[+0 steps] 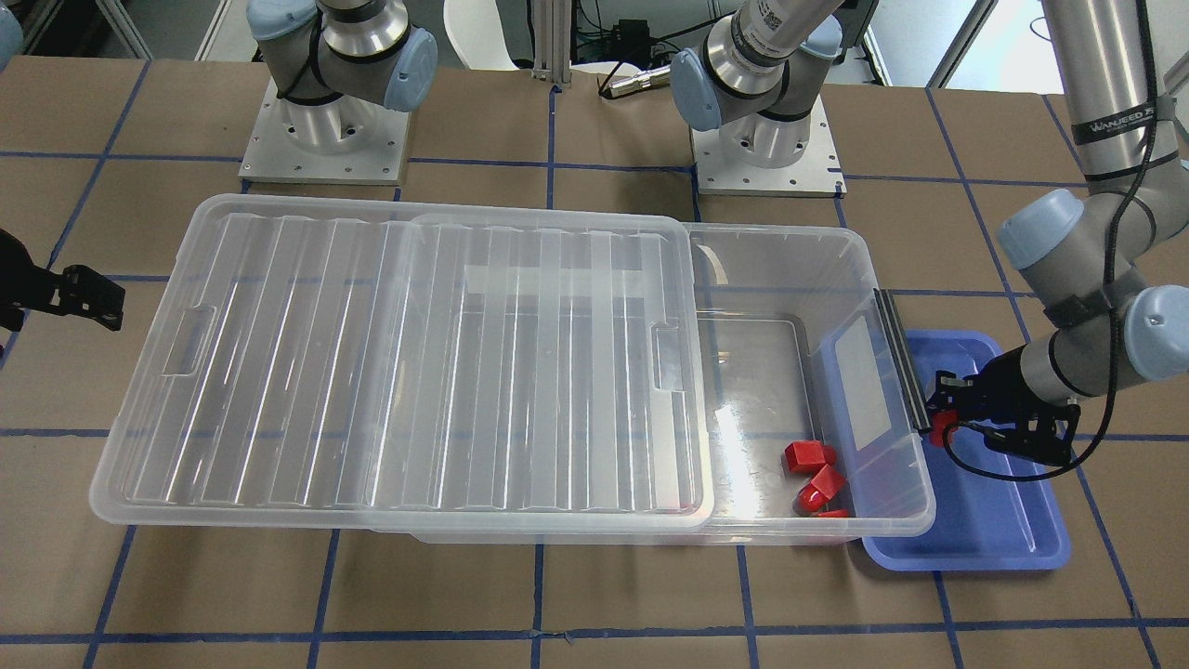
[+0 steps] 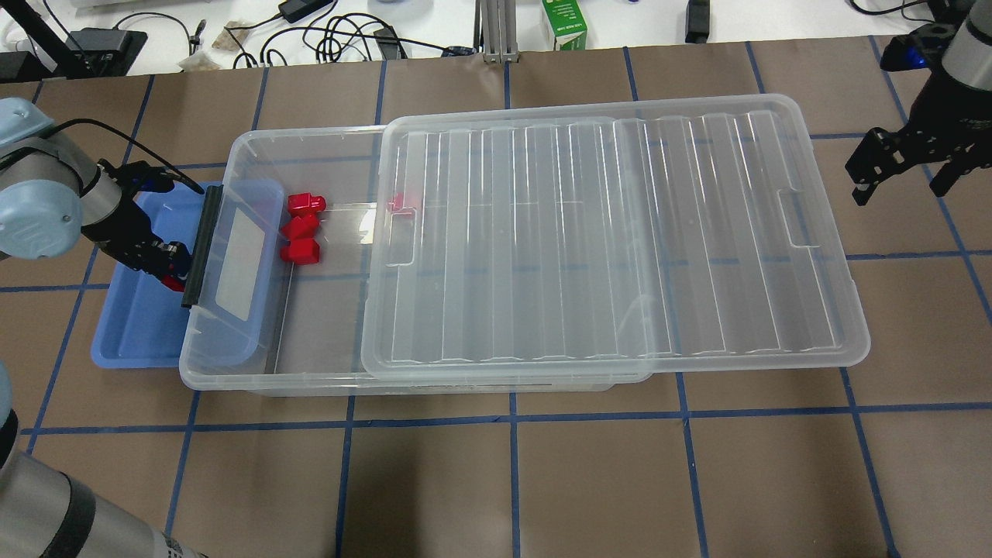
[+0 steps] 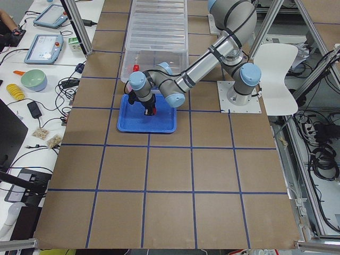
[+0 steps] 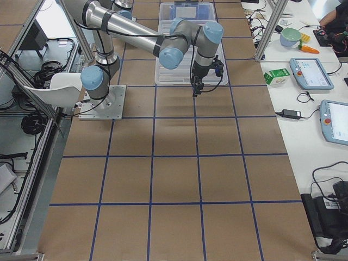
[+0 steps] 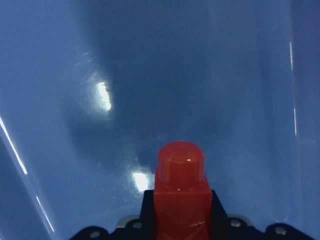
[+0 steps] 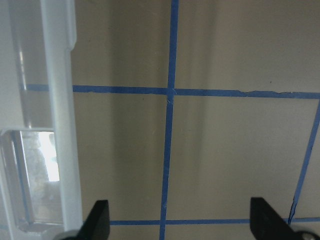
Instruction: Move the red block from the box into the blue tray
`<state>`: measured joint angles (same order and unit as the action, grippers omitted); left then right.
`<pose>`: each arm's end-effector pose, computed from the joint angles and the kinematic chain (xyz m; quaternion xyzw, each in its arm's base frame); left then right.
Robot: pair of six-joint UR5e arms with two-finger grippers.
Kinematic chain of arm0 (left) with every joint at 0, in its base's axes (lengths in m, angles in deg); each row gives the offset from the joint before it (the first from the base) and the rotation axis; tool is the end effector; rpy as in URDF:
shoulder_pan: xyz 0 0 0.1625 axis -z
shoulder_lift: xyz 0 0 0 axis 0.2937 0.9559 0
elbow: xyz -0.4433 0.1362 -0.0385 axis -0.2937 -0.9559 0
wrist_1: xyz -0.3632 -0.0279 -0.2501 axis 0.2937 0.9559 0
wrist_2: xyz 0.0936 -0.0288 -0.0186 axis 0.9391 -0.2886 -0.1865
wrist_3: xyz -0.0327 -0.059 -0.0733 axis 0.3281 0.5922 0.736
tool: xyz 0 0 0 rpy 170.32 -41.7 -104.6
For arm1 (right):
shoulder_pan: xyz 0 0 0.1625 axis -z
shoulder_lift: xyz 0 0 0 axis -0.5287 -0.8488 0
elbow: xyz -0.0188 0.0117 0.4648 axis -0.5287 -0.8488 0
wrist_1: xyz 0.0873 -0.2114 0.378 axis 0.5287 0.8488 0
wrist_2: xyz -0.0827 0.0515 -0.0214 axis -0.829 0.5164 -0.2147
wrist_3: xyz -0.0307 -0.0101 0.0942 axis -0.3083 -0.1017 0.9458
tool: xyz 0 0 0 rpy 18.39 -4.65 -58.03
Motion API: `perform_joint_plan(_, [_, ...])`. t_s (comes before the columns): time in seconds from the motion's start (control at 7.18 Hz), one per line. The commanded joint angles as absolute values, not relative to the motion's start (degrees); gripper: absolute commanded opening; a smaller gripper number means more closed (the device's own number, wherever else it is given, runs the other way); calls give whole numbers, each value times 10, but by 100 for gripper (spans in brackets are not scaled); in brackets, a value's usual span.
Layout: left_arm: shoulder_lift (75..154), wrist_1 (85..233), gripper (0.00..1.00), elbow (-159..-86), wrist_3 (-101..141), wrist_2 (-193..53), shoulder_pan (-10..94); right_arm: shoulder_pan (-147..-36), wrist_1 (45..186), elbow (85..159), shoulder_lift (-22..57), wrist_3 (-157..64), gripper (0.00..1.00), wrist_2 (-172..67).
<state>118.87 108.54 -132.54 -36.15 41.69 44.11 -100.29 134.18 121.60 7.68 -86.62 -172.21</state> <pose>0.1797 -0.6028 0.2292 -0.1098 -0.9896 -0.0772 0.0522 -0.1007 -0.5844 0.4137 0.0205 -0.9960 -0.0824 0.0284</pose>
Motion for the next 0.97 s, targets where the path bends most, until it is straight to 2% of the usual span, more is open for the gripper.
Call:
perform_joint_plan(0.0, [1160, 1094, 99, -1322, -308, 432, 451, -1004, 1342, 1223, 81, -855, 100, -1717])
perform_joint_plan(0.28, [1102, 1185, 99, -1293, -294, 438, 478, -1004, 1343, 1229, 88, -855, 100, -1717])
perform_joint_plan(0.56, [1041, 1341, 99, -1209, -159, 446, 563, -1005, 1343, 1231, 89, -854, 100, -1717])
perform_joint_plan(0.84, [983, 1374, 100, -1184, -36, 452, 657, -1007, 1342, 1231, 89, -850, 100, -1716])
